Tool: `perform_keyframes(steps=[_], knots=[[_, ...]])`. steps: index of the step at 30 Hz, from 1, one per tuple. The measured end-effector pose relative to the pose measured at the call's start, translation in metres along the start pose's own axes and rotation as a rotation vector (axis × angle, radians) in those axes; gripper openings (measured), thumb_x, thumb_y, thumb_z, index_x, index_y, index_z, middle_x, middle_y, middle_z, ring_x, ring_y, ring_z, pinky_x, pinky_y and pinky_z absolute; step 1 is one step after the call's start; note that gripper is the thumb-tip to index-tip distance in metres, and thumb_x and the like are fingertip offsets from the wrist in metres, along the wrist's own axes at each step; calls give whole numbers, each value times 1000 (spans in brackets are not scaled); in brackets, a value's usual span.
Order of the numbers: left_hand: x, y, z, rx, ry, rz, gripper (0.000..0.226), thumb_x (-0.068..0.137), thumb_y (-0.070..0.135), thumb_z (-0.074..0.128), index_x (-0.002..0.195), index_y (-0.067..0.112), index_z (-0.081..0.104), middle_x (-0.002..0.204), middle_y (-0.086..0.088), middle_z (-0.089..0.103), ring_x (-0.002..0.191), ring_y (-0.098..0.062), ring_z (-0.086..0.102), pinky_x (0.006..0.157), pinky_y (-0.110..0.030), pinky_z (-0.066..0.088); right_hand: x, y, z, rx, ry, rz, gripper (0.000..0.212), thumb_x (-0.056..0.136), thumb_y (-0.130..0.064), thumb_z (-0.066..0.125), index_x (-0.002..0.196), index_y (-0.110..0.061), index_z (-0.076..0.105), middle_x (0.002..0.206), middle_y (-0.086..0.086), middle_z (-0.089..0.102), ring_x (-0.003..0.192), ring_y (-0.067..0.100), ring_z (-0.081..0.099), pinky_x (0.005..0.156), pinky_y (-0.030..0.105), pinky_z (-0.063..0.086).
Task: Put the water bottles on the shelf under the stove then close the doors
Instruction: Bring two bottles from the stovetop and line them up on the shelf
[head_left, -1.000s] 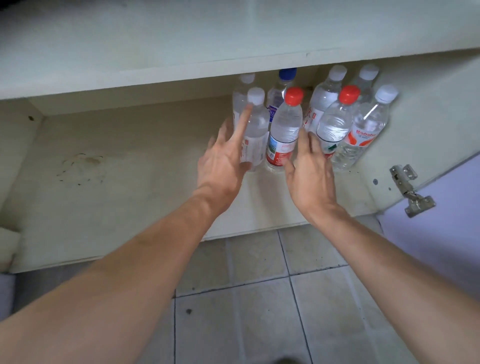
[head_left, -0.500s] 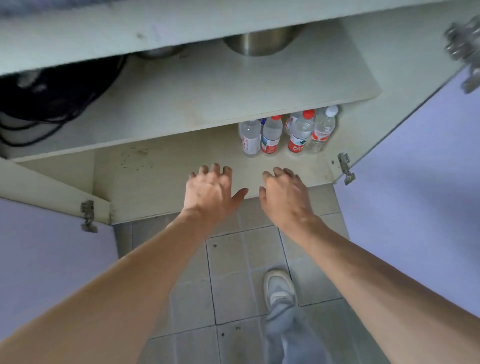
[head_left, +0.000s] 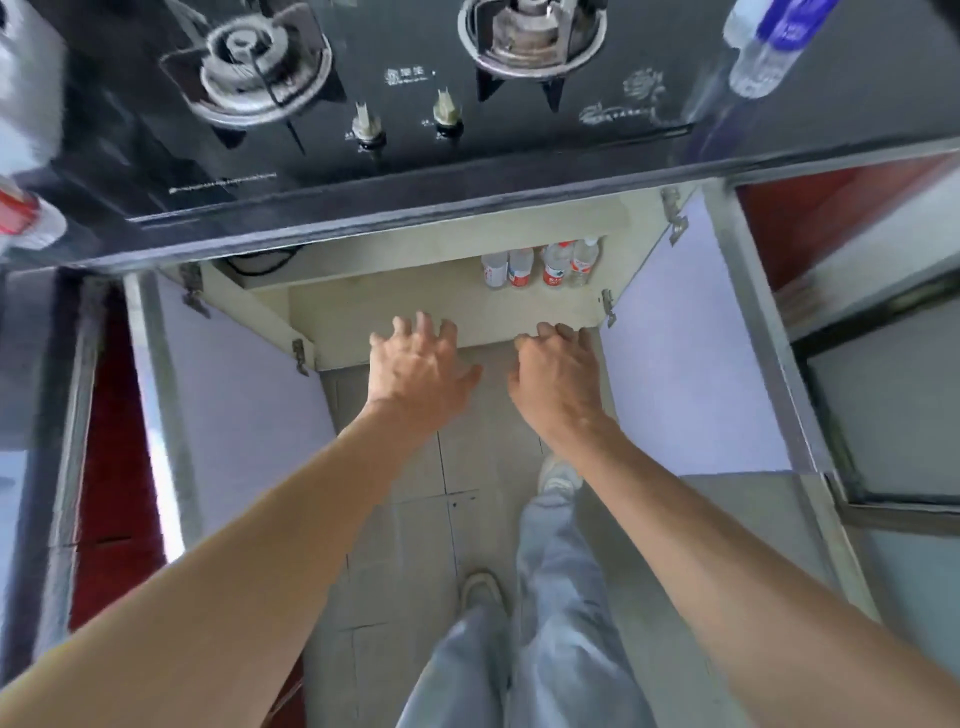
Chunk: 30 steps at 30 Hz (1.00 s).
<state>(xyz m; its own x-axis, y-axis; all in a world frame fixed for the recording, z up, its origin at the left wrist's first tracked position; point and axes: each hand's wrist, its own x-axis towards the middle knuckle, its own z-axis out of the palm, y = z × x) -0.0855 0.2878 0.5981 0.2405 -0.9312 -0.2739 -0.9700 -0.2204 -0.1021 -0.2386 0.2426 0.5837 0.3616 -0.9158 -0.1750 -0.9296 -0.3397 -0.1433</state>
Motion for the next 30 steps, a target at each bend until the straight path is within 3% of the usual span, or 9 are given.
perform_keyframes(steps=[3,7,11,13,18,22,30], knots=[[-52,4,-54,-14,21,-28,71,103,76,38,150,24,49,147,-12,51,134,-35,49,104,-53,49,-54,4,-50,8,34,13,16,95,-17,64,105,-13,76,106,10,70,109,35,63,109,51,44],[-109,18,-111,-45,124,-10,69,104,73,40,154,26,48,147,-11,51,133,-37,50,105,-55,49,-118,12,-104,29,84,28,18,98,-20,66,110,-10,74,116,13,70,119,38,62,118,58,39],[-152,43,-157,-44,213,7,68,103,72,43,153,27,49,161,-11,44,142,-39,46,114,-62,44,-161,29,-159,25,134,15,46,102,-24,64,146,-11,62,142,17,63,136,39,55,123,60,35],[-169,56,-176,-33,258,-4,65,102,70,48,149,25,56,168,-11,36,147,-41,43,118,-64,41,-179,42,-187,-11,179,15,58,99,-23,68,154,-11,55,153,22,56,142,42,51,124,63,33],[-205,97,-211,-118,372,22,64,100,63,61,149,22,60,167,-12,43,145,-44,47,118,-64,43,-219,83,-243,37,334,41,61,101,-26,65,158,-13,48,157,20,51,142,40,49,123,60,36],[-218,136,-232,-149,449,51,66,100,64,63,154,27,57,164,-11,49,144,-41,51,119,-59,44,-242,126,-263,43,354,67,62,102,-30,62,160,-16,46,155,16,52,140,38,50,123,59,36],[-220,221,-249,-170,509,124,71,99,70,60,156,29,55,162,-8,52,145,-38,52,120,-57,43,-274,202,-278,126,475,125,66,93,-23,82,153,-10,58,154,26,56,142,47,56,116,64,46]])
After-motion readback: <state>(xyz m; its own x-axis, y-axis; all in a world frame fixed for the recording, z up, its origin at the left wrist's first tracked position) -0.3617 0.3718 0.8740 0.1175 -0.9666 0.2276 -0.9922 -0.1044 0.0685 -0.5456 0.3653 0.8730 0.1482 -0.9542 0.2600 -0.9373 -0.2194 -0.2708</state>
